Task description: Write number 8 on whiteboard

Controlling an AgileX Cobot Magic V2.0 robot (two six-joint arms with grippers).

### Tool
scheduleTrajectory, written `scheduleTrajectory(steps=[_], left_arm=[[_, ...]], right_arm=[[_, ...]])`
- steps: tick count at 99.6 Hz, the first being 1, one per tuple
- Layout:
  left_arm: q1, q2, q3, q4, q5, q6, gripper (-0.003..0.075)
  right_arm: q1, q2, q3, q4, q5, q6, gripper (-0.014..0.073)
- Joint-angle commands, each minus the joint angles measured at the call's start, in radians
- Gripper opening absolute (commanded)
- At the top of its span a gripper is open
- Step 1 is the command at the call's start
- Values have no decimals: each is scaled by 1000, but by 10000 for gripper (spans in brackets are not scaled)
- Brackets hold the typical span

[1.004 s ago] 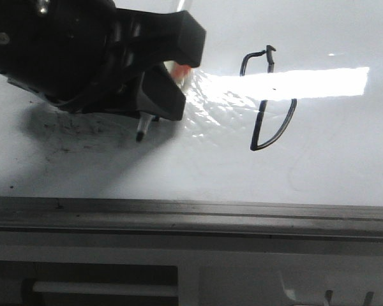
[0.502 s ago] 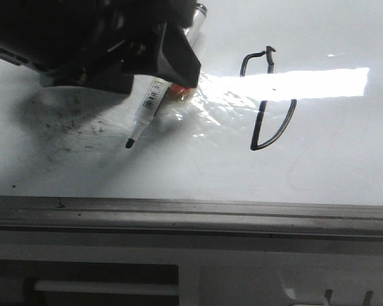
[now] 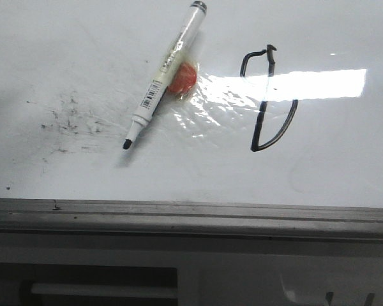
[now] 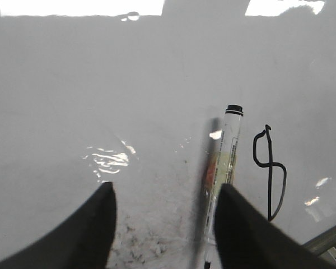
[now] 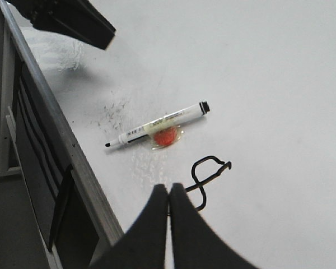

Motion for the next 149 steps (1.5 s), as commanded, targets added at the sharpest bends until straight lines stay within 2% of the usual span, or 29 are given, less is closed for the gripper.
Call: scheduleTrajectory(steps=[1,9,82,103,113,117,123,129,141,149], left_arm=[[0,-95,28,-18,24,7,127],[0,-149,63,-18,30,7,-20],[0,-188,96,-21,56,7,-20],[4,-190,168,-7,49,7,-20],[39,-206,221,176,26,-27,-20],[64,-215,247,261,23,-97,-20],[122,-233,283,468,23,-240,-20],[194,-257,321,690,35,-470,-20],[348,-334,380,1251,79,-971,-20],[444,-407,414,1523,115,-1273,-20]], right_arm=[[-5,-41,23,-8,-127,11,-43],[-5,-75,49,-6,-150,11,-43],[-5,-85,63,-6,-148,11,-43],[-5,-85,63,-6,-148,11,-43],[-5,-85,63,-6,-148,11,-43],[-5,-85,63,-6,-148,11,-43],[-5,-85,63,-6,-148,11,-43],[-5,-85,63,-6,-148,11,-43],[-5,-85,63,-6,-148,11,-43],[-5,-85,63,-6,-148,11,-43]])
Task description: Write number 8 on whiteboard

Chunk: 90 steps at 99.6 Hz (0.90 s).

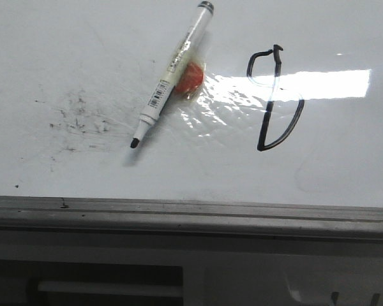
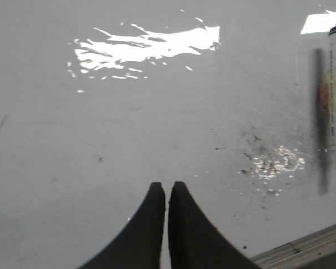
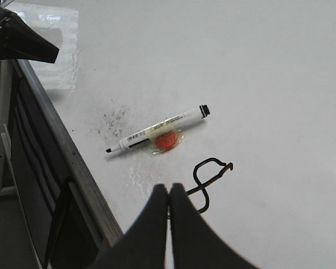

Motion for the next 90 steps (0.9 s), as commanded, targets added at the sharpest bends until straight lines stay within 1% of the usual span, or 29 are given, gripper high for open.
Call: scheduleTrajectory(steps=[1,5,10,20,30,44,51,69,90], left_arm=[[105,-64,13,373,11,-393,-20],[157,-113,30,493,32,-494,-20],[194,-155,48,553,49,-559,-20],[260,-249,78,572,73,-567,-20],[292,-330,111,579,97,-567,-20],[305,-397,152,574,137,-567,-20],[305,-411,152,574,199,-569,-20],[305,-415,152,574,315,-571,-20],[305,-415,152,574,379,-571,-20]], right_arm=[[-5,7,-25,-5,-83,0,-43],[-5,7,-25,-5,-83,0,-43],[-5,7,-25,-5,-83,0,-43],[-5,7,-25,-5,-83,0,-43],[-5,7,-25,-5,-83,0,-43],[-5,7,-25,-5,-83,0,-43],[-5,7,-25,-5,-83,0,-43],[-5,7,-25,-5,-83,0,-43],[-5,7,-25,-5,-83,0,-43]])
